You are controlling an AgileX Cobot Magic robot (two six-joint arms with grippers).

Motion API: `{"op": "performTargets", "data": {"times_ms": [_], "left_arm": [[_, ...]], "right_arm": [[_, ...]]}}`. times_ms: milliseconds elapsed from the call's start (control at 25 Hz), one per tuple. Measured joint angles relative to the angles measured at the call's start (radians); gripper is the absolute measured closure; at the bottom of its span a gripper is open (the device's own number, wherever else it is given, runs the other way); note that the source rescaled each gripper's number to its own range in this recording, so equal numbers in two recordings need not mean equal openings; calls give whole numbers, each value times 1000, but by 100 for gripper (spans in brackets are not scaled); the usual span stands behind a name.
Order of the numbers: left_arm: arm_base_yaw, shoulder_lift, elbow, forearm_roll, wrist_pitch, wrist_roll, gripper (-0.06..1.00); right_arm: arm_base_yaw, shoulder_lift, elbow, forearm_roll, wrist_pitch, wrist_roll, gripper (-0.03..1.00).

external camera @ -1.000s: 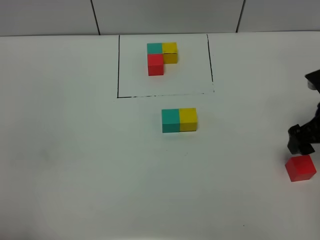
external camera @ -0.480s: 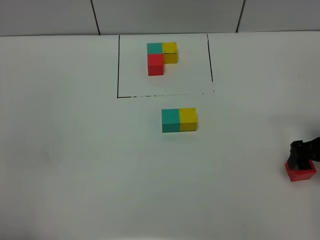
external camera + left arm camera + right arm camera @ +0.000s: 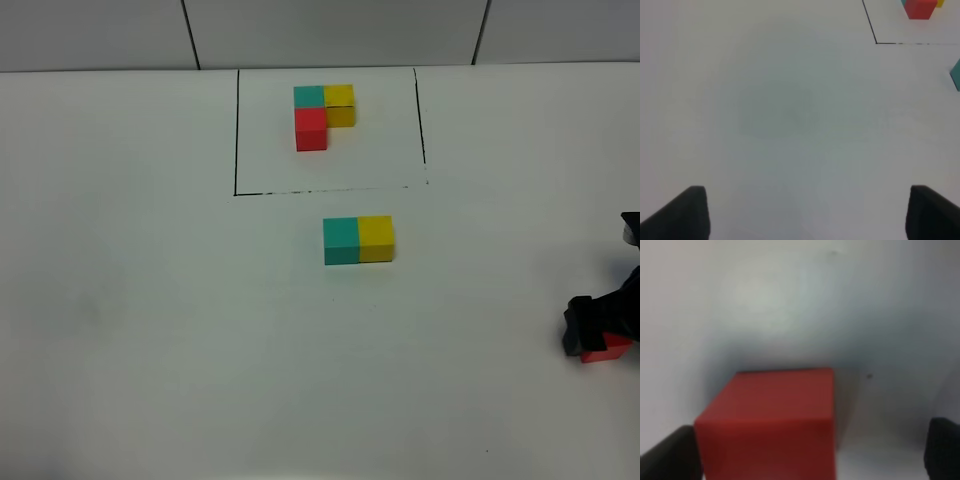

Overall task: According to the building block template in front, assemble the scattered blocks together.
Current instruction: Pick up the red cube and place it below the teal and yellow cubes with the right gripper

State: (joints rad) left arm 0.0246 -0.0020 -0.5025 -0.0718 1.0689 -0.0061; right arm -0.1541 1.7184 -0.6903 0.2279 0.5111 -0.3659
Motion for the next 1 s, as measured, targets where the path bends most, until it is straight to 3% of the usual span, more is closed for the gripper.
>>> {"op": "performTargets", "data": {"times_ms": [120, 200, 240, 440, 640, 880, 1000], "left_arm": [[0, 0, 0, 0, 0, 0, 20], [0, 0, 0, 0, 0, 0, 20], [0, 0, 0, 0, 0, -1, 20], [0, 0, 0, 0, 0, -1, 20], [0, 0, 0, 0, 0, -1, 20], [0, 0, 0, 0, 1, -1, 20], [0, 0, 0, 0, 1, -1, 20]], "right_arm": [[0, 3, 0, 10, -2, 0, 49], [12, 3, 0, 10, 7, 0, 75], [25, 3, 0, 10, 12, 0, 94], [163, -28, -1, 24, 3, 89, 96], [409, -38, -69, 18, 35, 421, 96], [693, -11, -224, -199, 97, 894, 96], [776, 68, -325, -306, 182, 1029, 96]]}}
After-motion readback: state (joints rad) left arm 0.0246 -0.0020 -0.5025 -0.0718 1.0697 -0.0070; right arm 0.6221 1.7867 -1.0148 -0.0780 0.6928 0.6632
